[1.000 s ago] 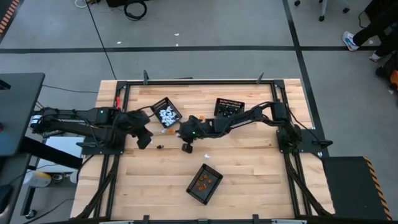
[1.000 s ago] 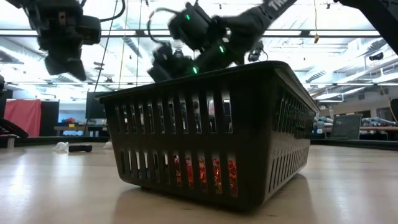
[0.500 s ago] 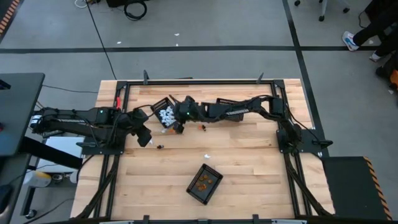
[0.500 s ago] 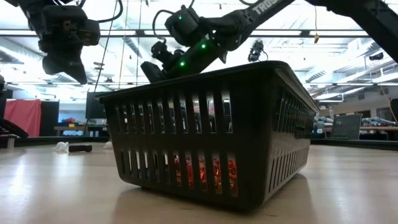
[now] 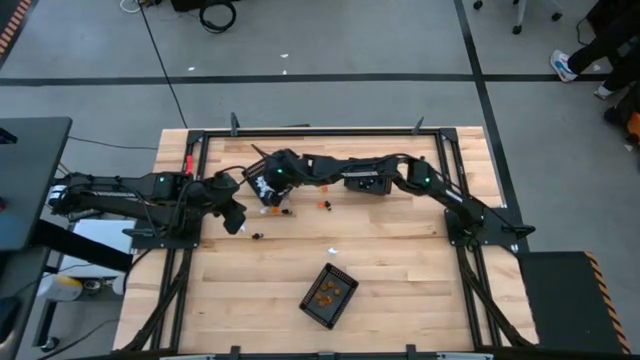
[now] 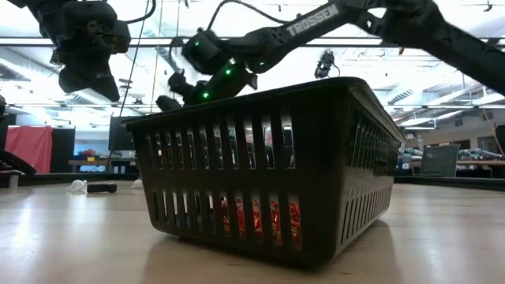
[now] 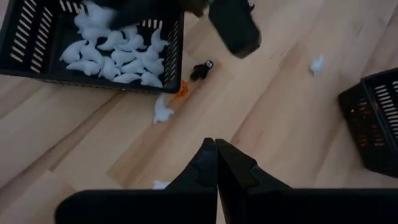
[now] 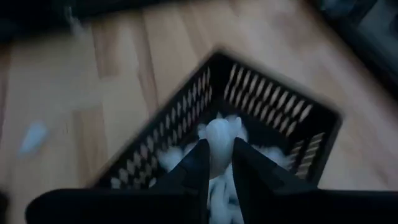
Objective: Sort Halloween decoration
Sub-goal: Put the white ghost toy into the top left black basket, then put the black skeleton toy into the top right black basket
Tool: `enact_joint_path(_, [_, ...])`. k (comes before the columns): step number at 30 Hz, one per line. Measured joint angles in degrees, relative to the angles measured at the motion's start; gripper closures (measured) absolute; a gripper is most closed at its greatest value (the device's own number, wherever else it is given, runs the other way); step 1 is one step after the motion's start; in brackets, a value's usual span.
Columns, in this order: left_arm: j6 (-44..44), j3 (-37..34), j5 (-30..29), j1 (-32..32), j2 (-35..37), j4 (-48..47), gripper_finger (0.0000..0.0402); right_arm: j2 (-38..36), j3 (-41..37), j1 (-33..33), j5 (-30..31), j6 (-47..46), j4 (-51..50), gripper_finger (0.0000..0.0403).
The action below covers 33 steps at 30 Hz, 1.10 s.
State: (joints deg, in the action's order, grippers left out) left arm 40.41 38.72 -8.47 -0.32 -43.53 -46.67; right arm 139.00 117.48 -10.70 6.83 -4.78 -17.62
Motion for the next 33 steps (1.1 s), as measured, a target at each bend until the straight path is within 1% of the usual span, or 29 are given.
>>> enact_joint_path(3, [0.8, 0.0, 0.0, 0.0, 0.1, -0.2, 0.0397, 2.4, 3.4, -0.1, -2.4, -0.2, -4.4, 0.0334])
enact_joint_path(5, [1.7, 0.0, -0.1, 0.0, 0.2, -0.2, 0.0397, 3.2, 4.4, -0.2, -4.0, -0.4, -4.2, 0.0334])
enact_joint_path(6, [2.1, 0.0, -0.1, 0.0, 0.2, -0.4, 0.0397, 3.2, 4.5, -0.2, -4.8, -0.8, -5.7, 0.0334])
enact_joint_path(10, [4.7, 0.0, 0.0, 0.0, 0.0, -2.4, 0.0397, 3.3, 4.6, -0.3, -7.1, -1.5, -6.0, 0.0328])
enact_joint_path(16, [5.3, 0.0, 0.6, 0.0, 0.0, -3.2, 0.0393, 3.3, 4.6, -0.3, -7.8, -1.5, -5.6, 0.0291])
enact_joint_path(22, [4.6, 0.0, 0.6, 0.0, 0.0, -4.2, 0.0361, 2.9, 4.6, -0.4, -8.4, -3.6, -7.2, 0.0258])
enact_joint_path(25, [2.0, 0.0, 0.6, 0.0, 0.0, -5.8, 0.035, 0.9, 4.5, -0.5, -8.5, -3.4, -7.7, 0.0253])
enact_joint_path(28, [0.6, -1.4, 0.4, 0.0, 0.0, -5.0, 0.0347, -2.3, 4.6, -0.6, -8.5, -3.1, -9.7, 0.0253])
enact_joint_path(30, [0.6, -3.4, 0.8, 0.0, 0.0, -3.4, 0.0347, -4.4, 4.6, -0.7, -8.5, -2.9, -13.5, 0.0255])
enact_joint_path(33, [0.7, -7.0, 3.3, 0.0, 0.0, 0.0, 0.0347, -8.4, 4.6, -0.7, -8.5, -0.3, -19.2, 0.0258])
